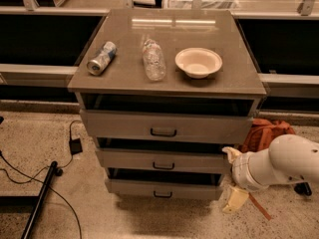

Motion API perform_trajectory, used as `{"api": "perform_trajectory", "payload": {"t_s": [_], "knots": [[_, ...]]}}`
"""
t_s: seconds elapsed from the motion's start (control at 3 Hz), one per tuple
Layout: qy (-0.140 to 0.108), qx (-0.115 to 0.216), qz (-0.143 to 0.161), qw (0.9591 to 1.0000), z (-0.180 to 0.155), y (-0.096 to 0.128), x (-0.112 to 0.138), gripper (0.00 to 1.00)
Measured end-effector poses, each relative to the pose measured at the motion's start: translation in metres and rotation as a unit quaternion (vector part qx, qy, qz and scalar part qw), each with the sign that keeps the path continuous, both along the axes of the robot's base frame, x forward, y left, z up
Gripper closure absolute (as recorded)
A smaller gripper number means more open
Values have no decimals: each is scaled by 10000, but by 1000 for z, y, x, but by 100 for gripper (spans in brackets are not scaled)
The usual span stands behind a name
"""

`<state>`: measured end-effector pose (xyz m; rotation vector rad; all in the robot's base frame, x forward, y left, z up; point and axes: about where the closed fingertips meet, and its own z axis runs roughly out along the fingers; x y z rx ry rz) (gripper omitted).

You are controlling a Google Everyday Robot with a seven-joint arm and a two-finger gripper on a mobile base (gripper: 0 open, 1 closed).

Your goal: Open middle drawer

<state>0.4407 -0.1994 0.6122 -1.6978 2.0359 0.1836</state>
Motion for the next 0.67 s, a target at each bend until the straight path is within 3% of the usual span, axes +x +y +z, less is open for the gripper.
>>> {"api": "perform_trajectory", "payload": {"t_s": [0.33, 0.67], "knots": [[1, -16, -34, 10000, -12, 3, 6, 0], [-283, 190, 232, 9991, -66, 19, 21, 0]]}}
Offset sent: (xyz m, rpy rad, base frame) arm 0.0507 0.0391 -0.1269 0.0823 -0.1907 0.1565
